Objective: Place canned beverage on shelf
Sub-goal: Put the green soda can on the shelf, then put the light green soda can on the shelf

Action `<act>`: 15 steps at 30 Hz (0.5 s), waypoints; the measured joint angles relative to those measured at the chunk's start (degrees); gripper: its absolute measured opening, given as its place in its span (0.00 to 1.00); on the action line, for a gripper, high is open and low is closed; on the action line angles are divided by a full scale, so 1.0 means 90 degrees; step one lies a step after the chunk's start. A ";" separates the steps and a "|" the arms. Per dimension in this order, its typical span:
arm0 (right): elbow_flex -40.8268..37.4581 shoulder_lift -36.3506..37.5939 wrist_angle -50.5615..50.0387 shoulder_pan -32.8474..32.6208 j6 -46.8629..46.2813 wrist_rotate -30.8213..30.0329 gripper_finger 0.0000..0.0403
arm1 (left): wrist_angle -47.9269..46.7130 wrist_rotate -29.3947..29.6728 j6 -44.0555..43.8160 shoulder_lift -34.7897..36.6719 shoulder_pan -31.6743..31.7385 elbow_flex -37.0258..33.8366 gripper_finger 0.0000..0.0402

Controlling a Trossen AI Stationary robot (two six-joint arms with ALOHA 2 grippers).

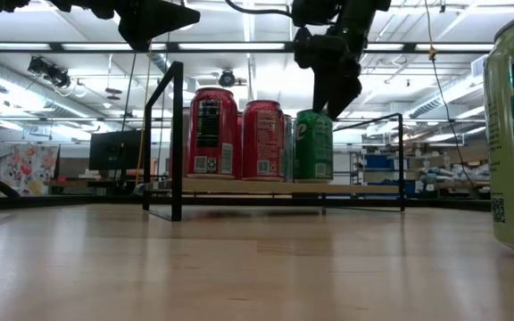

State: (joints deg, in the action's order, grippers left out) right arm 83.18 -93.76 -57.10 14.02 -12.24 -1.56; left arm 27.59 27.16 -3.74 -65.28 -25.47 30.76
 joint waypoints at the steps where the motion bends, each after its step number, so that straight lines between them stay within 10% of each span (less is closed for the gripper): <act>1: 0.0000 0.0000 -0.0029 -0.0042 -0.0013 0.0003 0.94 | 0.0000 0.0000 0.0001 0.0000 0.0000 0.0000 0.84; 15: 0.0000 0.0061 -0.0979 -0.0847 -0.0643 -0.0201 0.94 | 0.0000 0.0000 -0.0021 0.0000 0.0002 0.0000 0.84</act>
State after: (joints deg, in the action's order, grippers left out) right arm 83.18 -93.21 -65.90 6.40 -18.03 -3.38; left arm 27.59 27.16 -3.92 -65.28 -25.46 30.76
